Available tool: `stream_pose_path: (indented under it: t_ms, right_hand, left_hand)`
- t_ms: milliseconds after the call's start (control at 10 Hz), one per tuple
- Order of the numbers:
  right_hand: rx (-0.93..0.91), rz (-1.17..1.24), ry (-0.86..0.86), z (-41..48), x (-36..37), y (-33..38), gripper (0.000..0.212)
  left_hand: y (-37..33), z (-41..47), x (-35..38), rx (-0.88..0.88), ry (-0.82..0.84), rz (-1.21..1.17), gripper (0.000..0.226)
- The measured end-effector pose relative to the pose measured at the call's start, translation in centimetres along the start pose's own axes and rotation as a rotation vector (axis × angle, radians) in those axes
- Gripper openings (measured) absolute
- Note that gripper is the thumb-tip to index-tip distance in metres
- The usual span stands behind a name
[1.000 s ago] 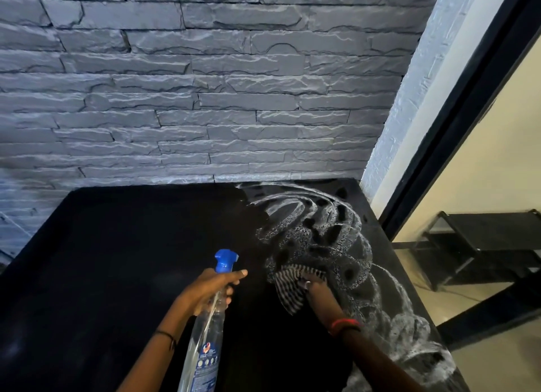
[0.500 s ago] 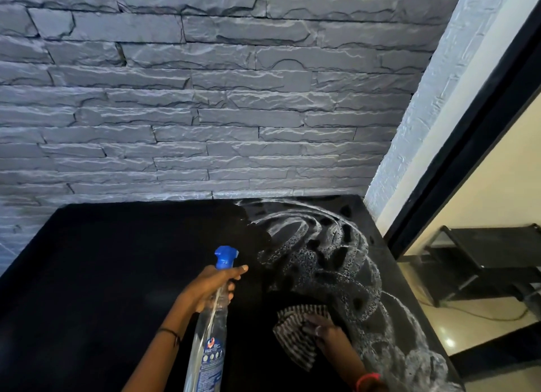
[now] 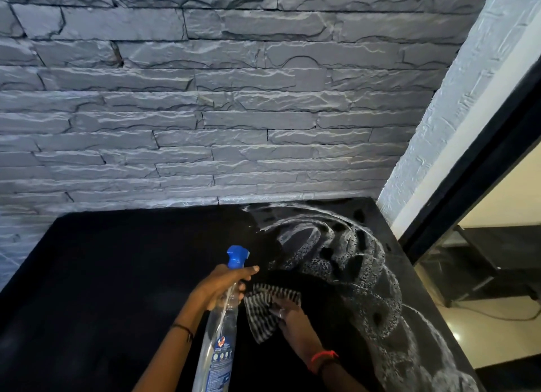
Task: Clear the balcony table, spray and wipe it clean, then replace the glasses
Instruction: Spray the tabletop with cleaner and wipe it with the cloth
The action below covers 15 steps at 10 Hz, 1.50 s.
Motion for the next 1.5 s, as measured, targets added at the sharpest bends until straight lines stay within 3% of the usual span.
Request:
stream_pose_path:
  t_ms: [200,400,500,900,1000,1100,1200,1300,1500]
  right_hand:
    - [-0.014,-0.036,0.047,-5.1,1.6,-4.9,0.037]
    - [0.189,-0.005,-0.181,-6.8,-6.1,-12.3,0.026]
    - [0.268,0.012,-0.21,-5.1,-8.3,-13.3,0.035]
    - [0.266,0.091,-0.263,-2.9,-5.4,-10.0,0.041]
    - [0.25,0.104,-0.277,-2.7,-5.8,-9.8,0.036]
    - [0.213,0.081,-0.319,-2.9,-5.7,-9.5,0.053]
    - [0.222,0.019,-0.271,-2.5,-6.3,-9.9,0.052]
    - [0.303,0.038,-0.245,-0.8,-8.6,-11.1,0.034]
    - [0.331,-0.041,-0.228,7.6,-12.2,-8.2,0.029]
  left_hand:
    - [-0.7,2.4,0.5,-0.008,0.014,0.025,0.041]
    - [-1.4,3.9,2.2,-0.027,0.053,0.08,0.035]
    - [-1.7,4.5,3.3,-0.023,0.059,0.112,0.031]
    - [-4.7,8.4,6.6,-0.01,0.068,0.158,0.011]
    - [-5.2,8.7,7.1,0.0,0.119,0.209,0.022]
    - [-5.3,8.5,6.7,0.037,0.146,0.182,0.027]
    - [-5.5,8.3,5.6,0.084,0.107,0.125,0.023]
    - [-5.9,7.2,4.1,0.138,0.023,0.048,0.024]
    - [-5.5,5.2,0.1,0.123,0.004,0.016,0.024]
Point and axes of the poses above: each hand's wrist, its own z-axis towards the middle knuckle, its own x-axis out of the palm, y = z × x, the point moved 6 cm from there along z, towards the middle knuckle, and after that the axes turned 11 degrees about y, right-handed, at the moved point
